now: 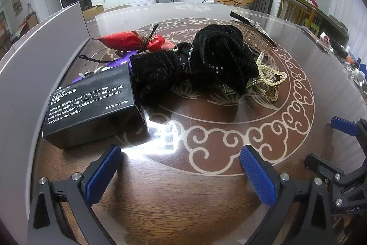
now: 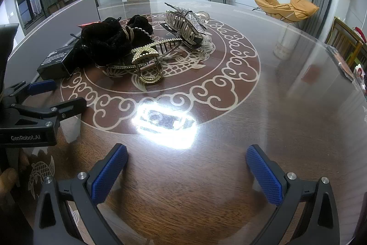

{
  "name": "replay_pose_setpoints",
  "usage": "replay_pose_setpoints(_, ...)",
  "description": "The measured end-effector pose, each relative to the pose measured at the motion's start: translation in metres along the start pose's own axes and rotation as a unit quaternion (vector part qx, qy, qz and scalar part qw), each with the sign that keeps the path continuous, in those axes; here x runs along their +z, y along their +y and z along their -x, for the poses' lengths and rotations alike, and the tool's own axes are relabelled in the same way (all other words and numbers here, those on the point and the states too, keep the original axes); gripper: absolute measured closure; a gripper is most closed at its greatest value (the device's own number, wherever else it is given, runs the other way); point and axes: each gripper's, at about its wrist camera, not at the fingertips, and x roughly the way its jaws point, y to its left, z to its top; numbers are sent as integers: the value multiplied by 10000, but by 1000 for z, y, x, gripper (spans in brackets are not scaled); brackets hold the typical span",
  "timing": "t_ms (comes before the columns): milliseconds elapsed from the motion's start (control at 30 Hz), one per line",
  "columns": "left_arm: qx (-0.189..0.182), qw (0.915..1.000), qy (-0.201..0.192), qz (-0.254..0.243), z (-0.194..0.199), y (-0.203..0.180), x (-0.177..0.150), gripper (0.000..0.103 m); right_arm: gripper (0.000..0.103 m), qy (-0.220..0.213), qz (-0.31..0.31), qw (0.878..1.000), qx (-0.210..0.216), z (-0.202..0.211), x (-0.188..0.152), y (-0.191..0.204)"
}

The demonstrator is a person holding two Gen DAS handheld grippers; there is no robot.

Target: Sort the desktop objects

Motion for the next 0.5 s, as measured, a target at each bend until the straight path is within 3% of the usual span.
replay_pose_setpoints(500,-3,10000,-4,2,1,2,-1,0,0,2,2,10000,2,0,1,0)
